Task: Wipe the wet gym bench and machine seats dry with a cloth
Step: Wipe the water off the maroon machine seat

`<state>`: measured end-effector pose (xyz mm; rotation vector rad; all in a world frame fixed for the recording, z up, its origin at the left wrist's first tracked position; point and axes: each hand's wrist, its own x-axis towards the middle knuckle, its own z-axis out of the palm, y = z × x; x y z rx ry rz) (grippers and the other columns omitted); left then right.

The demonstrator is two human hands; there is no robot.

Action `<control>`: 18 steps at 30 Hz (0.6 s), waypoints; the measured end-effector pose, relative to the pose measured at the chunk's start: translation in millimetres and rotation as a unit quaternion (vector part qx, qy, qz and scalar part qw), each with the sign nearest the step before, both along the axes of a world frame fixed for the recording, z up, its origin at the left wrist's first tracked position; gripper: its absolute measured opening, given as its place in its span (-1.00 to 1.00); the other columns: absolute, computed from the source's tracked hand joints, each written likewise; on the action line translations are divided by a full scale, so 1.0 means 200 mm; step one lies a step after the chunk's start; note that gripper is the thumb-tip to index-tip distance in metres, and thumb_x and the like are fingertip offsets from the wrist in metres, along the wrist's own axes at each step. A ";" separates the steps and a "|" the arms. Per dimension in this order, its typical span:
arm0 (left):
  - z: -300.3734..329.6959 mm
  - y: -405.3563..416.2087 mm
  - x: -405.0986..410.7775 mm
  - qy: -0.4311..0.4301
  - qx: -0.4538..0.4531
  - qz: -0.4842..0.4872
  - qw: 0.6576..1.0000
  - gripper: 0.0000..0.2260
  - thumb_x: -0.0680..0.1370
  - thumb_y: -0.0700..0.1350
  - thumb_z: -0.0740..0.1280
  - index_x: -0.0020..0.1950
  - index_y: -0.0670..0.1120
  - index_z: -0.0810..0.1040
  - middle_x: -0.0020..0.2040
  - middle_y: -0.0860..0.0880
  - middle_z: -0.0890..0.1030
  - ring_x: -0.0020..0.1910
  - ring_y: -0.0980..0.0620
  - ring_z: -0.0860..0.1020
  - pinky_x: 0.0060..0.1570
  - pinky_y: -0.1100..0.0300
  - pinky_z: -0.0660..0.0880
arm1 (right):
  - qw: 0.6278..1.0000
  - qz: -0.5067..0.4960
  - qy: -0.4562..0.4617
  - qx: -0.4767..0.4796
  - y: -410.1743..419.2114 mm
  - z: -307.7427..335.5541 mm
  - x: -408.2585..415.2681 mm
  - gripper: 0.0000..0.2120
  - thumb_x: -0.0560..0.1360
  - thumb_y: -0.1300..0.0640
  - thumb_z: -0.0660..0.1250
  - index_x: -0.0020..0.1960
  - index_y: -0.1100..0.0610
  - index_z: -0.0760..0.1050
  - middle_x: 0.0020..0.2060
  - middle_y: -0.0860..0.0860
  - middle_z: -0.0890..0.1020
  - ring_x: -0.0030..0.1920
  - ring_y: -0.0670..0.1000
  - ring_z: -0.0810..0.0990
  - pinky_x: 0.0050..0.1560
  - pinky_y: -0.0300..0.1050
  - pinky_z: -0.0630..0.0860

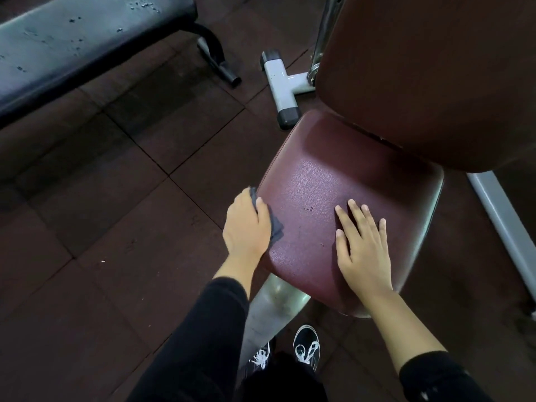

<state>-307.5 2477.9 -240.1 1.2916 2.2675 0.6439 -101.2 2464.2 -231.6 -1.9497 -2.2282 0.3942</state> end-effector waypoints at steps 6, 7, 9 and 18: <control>-0.07 -0.37 0.18 0.122 0.018 -0.114 0.986 -0.48 0.63 -0.03 0.01 0.53 -0.25 0.17 0.54 -0.19 0.19 0.53 -0.12 0.15 0.49 -0.06 0.06 | 1.000 -0.010 0.009 0.004 0.00 -0.01 -0.01 -0.52 0.53 0.02 -0.01 0.42 0.02 0.33 0.46 0.01 0.29 0.48 0.07 0.17 0.46 0.15 -0.01; -0.08 -0.38 0.20 0.147 0.018 -0.135 0.980 -0.49 0.62 -0.03 0.01 0.52 -0.26 0.19 0.54 -0.20 0.20 0.53 -0.13 0.15 0.49 -0.08 0.04 | 1.000 -0.012 0.008 0.006 0.00 -0.01 -0.01 -0.52 0.53 0.02 0.00 0.42 0.02 0.33 0.46 0.01 0.29 0.48 0.07 0.17 0.46 0.15 -0.01; -0.07 -0.34 0.18 0.165 0.028 -0.176 0.970 -0.49 0.61 -0.05 0.03 0.51 -0.25 0.23 0.53 -0.18 0.22 0.53 -0.13 0.16 0.48 -0.09 0.06 | 1.000 -0.014 0.006 0.010 0.00 -0.01 -0.02 -0.53 0.53 0.03 0.00 0.41 0.02 0.33 0.45 0.01 0.30 0.48 0.07 0.18 0.46 0.16 0.00; -0.06 0.00 -0.06 -0.057 -0.008 -0.012 0.998 -0.60 0.63 -0.10 0.11 0.46 -0.14 0.33 0.40 -0.12 0.43 0.37 -0.09 0.37 0.29 0.08 0.28 | 1.000 -0.018 0.003 0.006 -0.01 -0.01 -0.02 -0.51 0.52 0.01 -0.03 0.42 0.01 0.32 0.46 -0.01 0.28 0.48 0.04 0.15 0.47 0.10 -0.06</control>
